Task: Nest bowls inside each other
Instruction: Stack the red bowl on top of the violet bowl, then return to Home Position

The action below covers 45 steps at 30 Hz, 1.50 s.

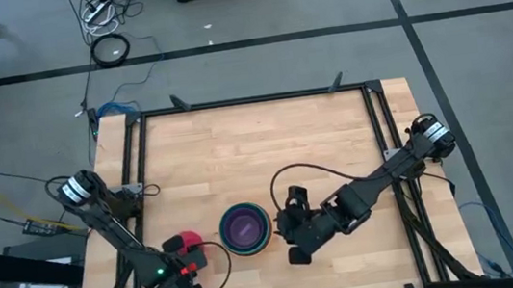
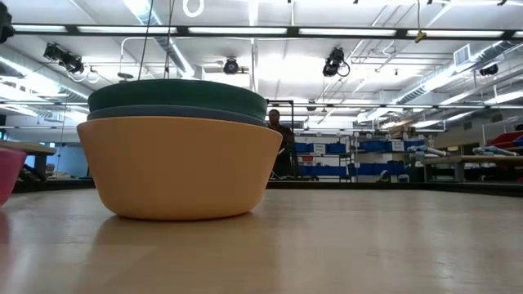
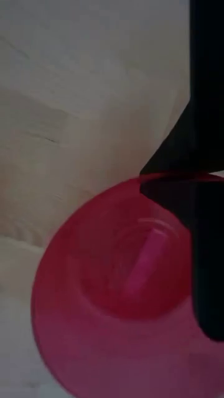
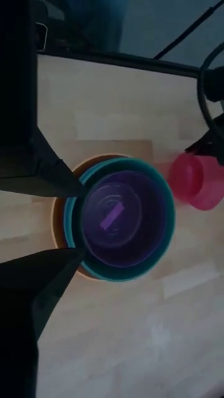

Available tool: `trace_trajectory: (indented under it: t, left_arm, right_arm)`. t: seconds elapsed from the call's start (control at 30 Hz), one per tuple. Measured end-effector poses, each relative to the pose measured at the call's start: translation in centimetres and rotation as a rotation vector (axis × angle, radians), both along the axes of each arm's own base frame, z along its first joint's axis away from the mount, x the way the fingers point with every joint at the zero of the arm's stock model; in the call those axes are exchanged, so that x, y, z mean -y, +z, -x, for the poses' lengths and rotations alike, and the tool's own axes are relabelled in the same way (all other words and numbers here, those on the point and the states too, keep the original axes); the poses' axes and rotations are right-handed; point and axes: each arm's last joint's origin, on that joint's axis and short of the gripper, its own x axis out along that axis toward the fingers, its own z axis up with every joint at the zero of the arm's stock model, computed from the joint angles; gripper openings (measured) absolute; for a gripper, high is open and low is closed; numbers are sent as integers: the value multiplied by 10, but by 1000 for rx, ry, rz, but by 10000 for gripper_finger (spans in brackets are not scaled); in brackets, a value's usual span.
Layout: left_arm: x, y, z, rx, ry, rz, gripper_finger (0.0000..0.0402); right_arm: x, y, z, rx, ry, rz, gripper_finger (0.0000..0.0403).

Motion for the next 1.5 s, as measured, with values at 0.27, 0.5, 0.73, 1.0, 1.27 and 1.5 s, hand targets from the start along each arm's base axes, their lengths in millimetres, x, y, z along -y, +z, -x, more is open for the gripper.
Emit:
trace_trajectory:
  t: [0.27, 0.5, 0.73, 1.0, 1.27, 1.5]
  left_arm:
    - [-6, 83, -30, 305, -79, -143, 4]
    - [-33, 106, -88, 342, -255, -189, 3]
    - [-52, 92, -109, 269, -236, -206, 26]
    - [-47, 97, -114, 324, -249, -134, 89]
    - [-42, 99, -115, 368, -247, -100, 102]
    - [-41, 99, -116, 373, -247, -81, 103]
  right_arm:
    - [6, -3, 3, -17, -68, 88, 129]
    - [11, -7, 7, -67, -117, 96, 128]
    - [4, -11, 19, -118, -155, 78, 128]
    - [-4, -11, 27, -103, -195, 96, 128]
    - [-5, -11, 28, -103, -198, 95, 128]
    - [-5, -11, 28, -103, -198, 95, 128]
